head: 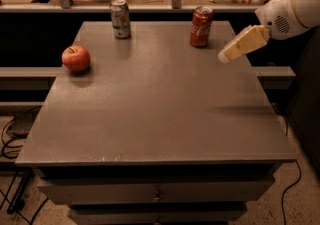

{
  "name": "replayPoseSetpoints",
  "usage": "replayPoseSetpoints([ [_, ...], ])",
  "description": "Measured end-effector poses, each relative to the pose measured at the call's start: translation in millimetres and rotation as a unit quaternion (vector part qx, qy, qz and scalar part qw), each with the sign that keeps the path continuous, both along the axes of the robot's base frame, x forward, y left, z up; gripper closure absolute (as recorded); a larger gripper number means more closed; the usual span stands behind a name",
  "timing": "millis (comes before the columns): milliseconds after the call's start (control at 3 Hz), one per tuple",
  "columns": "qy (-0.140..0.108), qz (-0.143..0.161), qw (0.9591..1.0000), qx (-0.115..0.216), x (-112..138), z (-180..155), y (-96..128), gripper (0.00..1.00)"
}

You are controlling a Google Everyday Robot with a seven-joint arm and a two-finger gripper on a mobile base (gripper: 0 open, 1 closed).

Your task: Move coke can near apple

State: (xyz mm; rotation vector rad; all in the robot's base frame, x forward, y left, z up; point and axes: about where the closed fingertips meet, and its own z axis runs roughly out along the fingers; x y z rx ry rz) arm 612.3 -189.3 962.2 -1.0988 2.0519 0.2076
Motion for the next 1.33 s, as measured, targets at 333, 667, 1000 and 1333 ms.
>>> replayPoseSetpoints([
  [333,-0.011,-0.019,0.9991,0.035,19.3,-3.3,6.3,0.00],
  [667,-0.026,-0.049,0.9975,0.043,65.0,-10.3,4.3,0.00],
  [1000,-0.026,-0.049,0.9975,0.043,65.0,-10.3,4.3,0.00],
  [1333,-0.030,-0.049,0.9950,0.081,90.6,-20.1,19.0,0.00],
])
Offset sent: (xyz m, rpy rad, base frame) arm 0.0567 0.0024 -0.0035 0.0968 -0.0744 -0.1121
